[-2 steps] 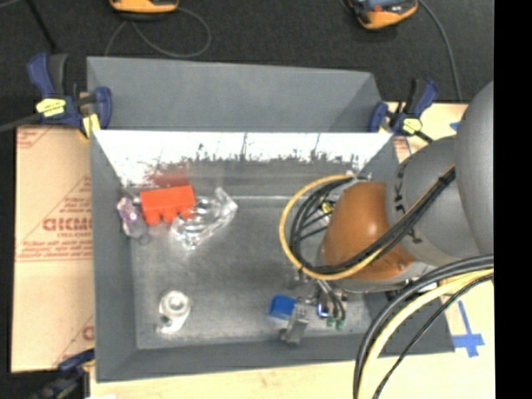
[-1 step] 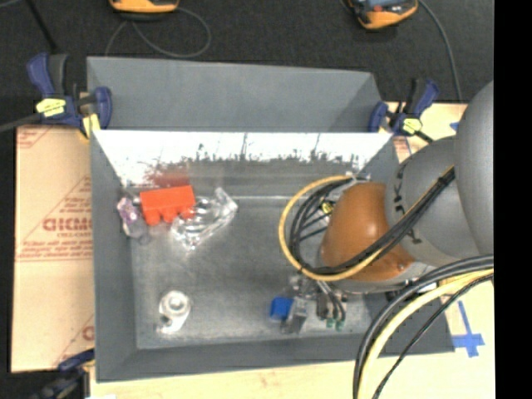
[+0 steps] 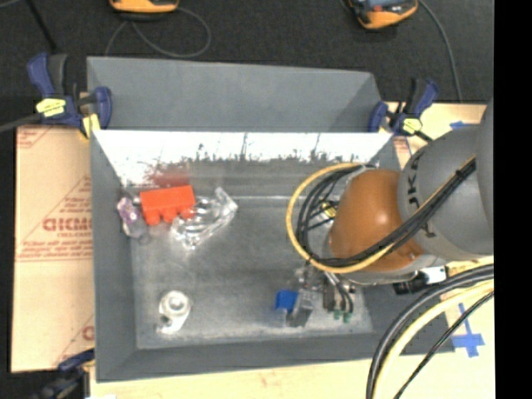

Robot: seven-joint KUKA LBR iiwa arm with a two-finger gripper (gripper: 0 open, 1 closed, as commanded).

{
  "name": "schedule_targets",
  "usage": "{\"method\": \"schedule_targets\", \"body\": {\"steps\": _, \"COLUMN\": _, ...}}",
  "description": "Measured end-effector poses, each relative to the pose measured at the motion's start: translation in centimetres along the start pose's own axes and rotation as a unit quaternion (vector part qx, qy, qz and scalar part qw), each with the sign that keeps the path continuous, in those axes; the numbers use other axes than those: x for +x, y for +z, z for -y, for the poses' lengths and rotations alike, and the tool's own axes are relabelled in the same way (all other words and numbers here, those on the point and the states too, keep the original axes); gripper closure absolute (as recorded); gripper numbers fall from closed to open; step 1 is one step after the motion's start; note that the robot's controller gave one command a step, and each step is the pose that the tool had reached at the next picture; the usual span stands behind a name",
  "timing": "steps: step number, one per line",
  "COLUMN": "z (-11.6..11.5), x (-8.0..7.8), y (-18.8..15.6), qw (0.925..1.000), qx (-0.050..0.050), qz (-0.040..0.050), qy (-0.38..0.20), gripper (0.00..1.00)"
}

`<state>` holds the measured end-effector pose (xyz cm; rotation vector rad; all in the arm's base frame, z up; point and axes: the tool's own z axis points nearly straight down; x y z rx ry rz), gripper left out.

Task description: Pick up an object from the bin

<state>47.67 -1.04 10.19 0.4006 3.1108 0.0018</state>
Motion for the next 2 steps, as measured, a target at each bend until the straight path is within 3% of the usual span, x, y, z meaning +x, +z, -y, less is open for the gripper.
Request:
{"method": "schedule_targets", "body": {"steps": 1, "z": 0.0, "x": -0.2, "y": -2.6, "qw": 1.0000, "qx": 0.000, "qz": 0.0001, "qy": -0.003, "gripper": 1.00}}
{"method": "schedule_targets", "body": {"steps": 2, "z": 0.0, "x": -0.4, "y": -9.0, "qw": 1.0000, "qx": 0.000, "qz": 0.0017, "qy": -0.006, "gripper": 1.00}}
